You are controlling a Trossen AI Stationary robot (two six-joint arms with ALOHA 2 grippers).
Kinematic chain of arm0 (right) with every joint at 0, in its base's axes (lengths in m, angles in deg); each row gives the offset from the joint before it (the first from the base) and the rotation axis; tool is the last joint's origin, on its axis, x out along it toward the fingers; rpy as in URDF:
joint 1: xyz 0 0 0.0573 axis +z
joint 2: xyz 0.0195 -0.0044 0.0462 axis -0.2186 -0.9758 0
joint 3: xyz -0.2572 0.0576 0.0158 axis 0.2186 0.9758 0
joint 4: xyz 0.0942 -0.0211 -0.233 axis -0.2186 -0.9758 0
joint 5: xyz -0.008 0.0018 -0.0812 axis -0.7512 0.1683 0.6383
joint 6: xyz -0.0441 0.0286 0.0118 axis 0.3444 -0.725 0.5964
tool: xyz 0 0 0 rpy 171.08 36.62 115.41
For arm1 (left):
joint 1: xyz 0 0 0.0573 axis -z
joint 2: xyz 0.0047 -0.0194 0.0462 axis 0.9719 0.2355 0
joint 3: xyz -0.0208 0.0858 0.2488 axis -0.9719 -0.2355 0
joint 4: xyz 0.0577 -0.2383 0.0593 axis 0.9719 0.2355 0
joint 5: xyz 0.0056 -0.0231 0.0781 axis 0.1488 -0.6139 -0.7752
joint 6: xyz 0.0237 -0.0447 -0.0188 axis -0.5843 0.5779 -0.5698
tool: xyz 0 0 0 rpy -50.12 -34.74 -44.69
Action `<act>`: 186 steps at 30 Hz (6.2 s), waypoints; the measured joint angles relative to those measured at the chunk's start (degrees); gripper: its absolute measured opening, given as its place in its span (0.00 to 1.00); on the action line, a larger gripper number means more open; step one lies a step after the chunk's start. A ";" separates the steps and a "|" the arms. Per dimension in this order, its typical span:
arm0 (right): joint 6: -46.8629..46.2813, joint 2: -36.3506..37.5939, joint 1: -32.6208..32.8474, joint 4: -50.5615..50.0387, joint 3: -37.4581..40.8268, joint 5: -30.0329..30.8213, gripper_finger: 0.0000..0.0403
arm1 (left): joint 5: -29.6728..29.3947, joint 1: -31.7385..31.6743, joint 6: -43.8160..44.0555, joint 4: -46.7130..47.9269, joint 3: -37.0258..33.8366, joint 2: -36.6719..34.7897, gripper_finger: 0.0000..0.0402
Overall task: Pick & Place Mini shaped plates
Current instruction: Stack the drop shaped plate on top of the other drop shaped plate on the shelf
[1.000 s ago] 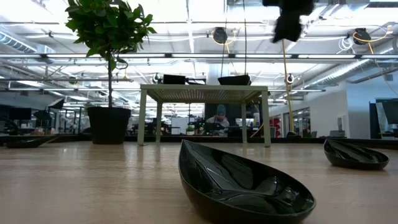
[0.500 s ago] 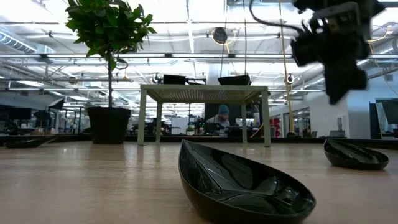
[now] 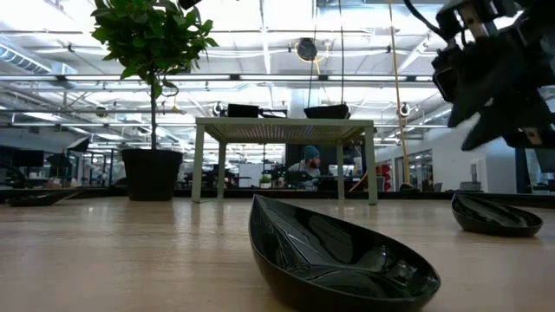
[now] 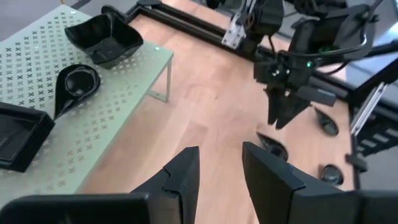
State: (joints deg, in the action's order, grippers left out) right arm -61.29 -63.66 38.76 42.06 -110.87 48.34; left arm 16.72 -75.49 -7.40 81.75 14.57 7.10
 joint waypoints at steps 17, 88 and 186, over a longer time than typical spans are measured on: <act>-8.64 -9.11 6.60 -0.34 -0.03 -0.42 0.30 | 0.00 0.00 -5.07 1.09 0.00 0.00 0.31; 3.57 -19.96 6.31 11.71 -0.07 1.09 0.02 | -0.05 0.00 -0.48 0.83 0.00 0.00 0.31; 149.11 -29.72 -49.77 -33.79 -64.73 -2.20 0.00 | -3.30 -15.65 -12.72 -23.19 0.00 0.00 0.31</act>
State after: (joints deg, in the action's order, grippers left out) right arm 87.82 -93.38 -11.01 8.27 -175.60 46.13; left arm 13.41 -91.14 -20.12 58.56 14.57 7.10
